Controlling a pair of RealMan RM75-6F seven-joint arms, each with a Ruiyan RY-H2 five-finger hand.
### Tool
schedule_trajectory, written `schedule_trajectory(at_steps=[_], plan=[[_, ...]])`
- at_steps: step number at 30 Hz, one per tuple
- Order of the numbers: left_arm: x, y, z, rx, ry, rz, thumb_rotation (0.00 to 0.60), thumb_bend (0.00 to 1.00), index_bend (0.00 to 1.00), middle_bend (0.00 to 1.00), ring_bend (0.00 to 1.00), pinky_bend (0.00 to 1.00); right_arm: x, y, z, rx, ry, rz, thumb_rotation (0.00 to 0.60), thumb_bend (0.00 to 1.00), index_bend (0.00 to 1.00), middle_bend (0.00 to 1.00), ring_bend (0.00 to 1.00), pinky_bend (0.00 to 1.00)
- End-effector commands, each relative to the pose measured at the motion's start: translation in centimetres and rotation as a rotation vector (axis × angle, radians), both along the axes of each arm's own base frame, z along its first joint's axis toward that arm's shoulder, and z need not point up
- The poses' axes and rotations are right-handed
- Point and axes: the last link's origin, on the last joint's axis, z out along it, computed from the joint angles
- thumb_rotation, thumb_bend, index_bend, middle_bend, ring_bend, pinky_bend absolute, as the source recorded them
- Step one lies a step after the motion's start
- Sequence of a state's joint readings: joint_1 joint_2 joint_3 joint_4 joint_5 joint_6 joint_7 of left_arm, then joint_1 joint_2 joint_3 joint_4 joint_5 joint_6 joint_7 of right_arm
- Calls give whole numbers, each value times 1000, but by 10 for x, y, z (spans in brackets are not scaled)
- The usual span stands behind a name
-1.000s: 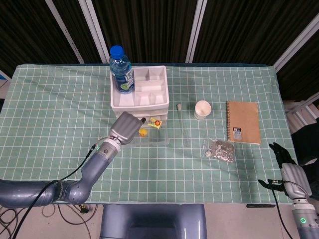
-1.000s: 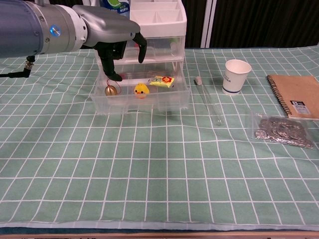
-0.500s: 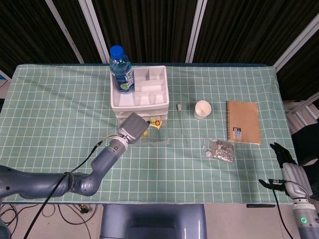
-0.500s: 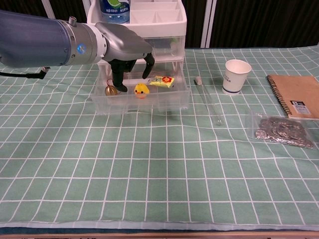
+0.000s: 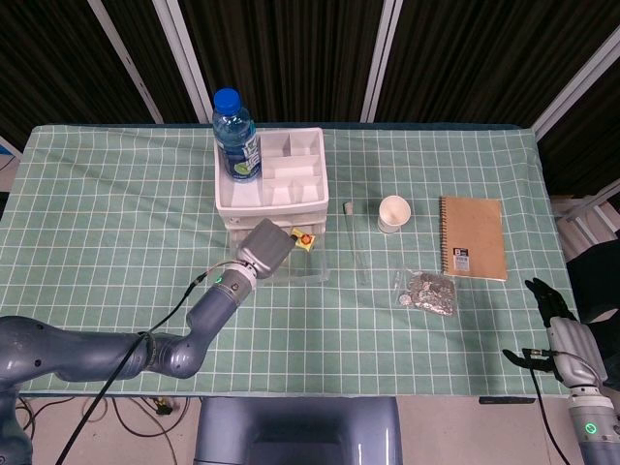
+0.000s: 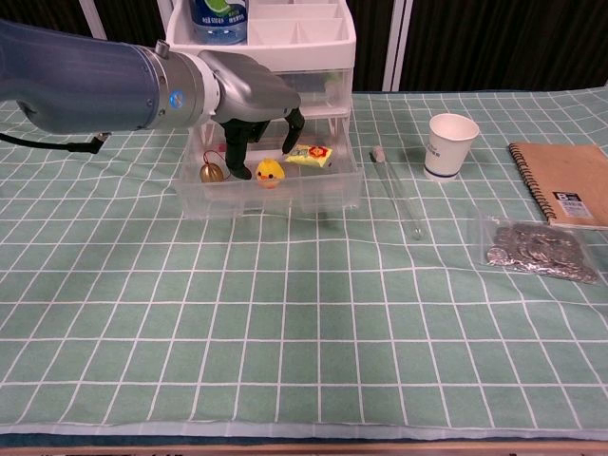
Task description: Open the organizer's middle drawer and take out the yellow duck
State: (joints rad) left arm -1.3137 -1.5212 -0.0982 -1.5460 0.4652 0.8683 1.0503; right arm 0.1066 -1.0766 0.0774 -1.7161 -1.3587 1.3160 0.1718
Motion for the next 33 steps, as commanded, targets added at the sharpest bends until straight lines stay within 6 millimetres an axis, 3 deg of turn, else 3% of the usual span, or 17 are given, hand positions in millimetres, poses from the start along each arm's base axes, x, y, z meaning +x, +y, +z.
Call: schedule_trajectory(at_steps=[1,33], plan=[[1,1,-3,0,13,2,600,234,333,1000,1000,1000,0,0,0,0,-2,-1,600,77,0,0,0,229],[-1,4,-16,-8,24,30,600,267,431,1000,1000,1000,0,0,0,2,-21,-5,600,78,0,0,0,229]])
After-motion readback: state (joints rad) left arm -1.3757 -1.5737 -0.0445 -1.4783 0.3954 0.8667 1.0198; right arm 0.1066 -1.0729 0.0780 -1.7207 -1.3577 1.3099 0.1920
